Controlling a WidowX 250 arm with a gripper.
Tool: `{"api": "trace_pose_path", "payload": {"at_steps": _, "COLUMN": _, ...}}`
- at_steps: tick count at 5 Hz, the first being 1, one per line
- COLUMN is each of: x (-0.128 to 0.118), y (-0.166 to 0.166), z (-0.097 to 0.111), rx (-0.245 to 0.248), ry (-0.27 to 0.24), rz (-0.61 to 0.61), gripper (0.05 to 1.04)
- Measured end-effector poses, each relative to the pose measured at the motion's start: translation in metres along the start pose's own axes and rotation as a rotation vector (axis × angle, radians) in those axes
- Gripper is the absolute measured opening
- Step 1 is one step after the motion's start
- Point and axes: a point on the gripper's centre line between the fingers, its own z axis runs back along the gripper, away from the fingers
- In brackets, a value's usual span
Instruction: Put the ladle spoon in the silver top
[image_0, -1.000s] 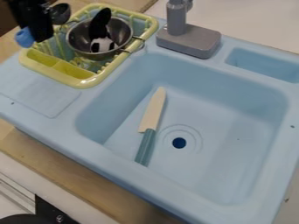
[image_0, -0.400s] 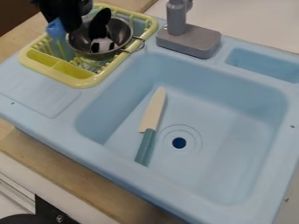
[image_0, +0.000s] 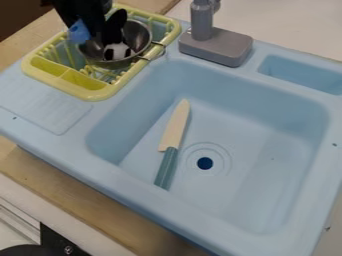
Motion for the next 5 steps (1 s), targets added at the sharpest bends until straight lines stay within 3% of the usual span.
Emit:
{"api": "trace_pose_path", "payload": {"at_steps": 1, "x": -0.0004, "y": -0.0012, "z": -0.0064, "rx": 0.015, "ry": 0.000, "rz": 0.075, "gripper": 0.309}}
{"api": "trace_pose_path", "payload": {"at_steps": 2, "x": 0.0021, "y": 0.0009, "z": -0.0088, "rx": -0.017, "ry": -0.037, "rz": 0.120, "gripper": 0.309}}
{"api": "trace_pose_path", "payload": {"at_steps": 3, "x": 0.0014, "y": 0.0065, "z": -0.0105, "rx": -0.013, "ry": -0.050, "rz": 0.130, "gripper": 0.309}}
{"api": "trace_pose_path", "payload": {"at_steps": 4, "x": 0.0011, "y": 0.0068, "z": -0.0108, "rx": -0.015, "ry": -0.049, "rz": 0.123, "gripper": 0.371}}
{"api": "trace_pose_path", "payload": {"at_steps": 5, "x": 0.0008, "y": 0.0071, "z": -0.0105, "rx": -0.018, "ry": -0.050, "rz": 0.131, "gripper": 0.645}}
